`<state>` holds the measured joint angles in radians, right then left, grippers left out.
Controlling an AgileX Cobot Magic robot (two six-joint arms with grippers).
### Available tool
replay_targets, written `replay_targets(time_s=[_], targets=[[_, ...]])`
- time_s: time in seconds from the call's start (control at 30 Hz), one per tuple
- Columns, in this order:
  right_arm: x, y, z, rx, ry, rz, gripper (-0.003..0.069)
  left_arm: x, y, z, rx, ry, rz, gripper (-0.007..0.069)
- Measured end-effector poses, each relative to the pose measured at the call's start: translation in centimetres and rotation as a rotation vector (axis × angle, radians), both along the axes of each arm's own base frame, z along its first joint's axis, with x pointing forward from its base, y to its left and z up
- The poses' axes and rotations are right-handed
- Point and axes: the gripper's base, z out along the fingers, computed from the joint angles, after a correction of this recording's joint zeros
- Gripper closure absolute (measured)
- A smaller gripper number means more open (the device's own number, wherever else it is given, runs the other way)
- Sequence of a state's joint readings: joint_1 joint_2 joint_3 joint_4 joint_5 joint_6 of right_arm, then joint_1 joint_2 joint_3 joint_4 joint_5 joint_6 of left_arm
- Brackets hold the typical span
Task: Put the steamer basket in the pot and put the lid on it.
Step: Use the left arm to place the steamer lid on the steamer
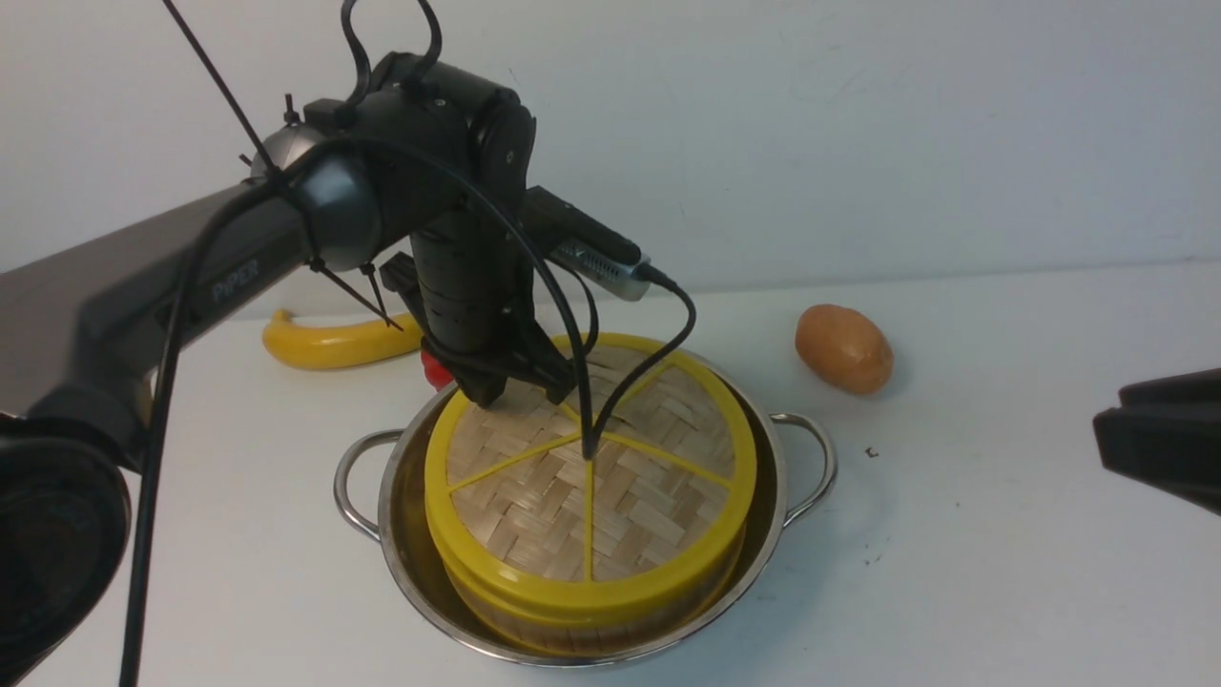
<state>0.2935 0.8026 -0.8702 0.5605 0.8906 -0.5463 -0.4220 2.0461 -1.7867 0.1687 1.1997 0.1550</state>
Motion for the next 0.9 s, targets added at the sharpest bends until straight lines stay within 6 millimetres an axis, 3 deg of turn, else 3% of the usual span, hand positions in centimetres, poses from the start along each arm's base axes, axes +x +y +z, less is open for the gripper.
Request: replay_targets(time_s=[0.27,0.37,0.9], targets=[[0.0,0.1,0.0,0.008,0.002,0.003,0.0539,-1.8,-1.6,3.0,-0.256,0.035,-0.026,0.0608],[0.0,0.1,0.0,0.008,0.002,0.004,0.0539,-2.2,-2.5,3.2,-0.338,0.066,-0.075,0.0607],[-0.1,0.1,0.0,0.01,0.004,0.006,0.0539,-0.6,-2.7,0.1,-0.28,0.068,-0.081,0.0607]])
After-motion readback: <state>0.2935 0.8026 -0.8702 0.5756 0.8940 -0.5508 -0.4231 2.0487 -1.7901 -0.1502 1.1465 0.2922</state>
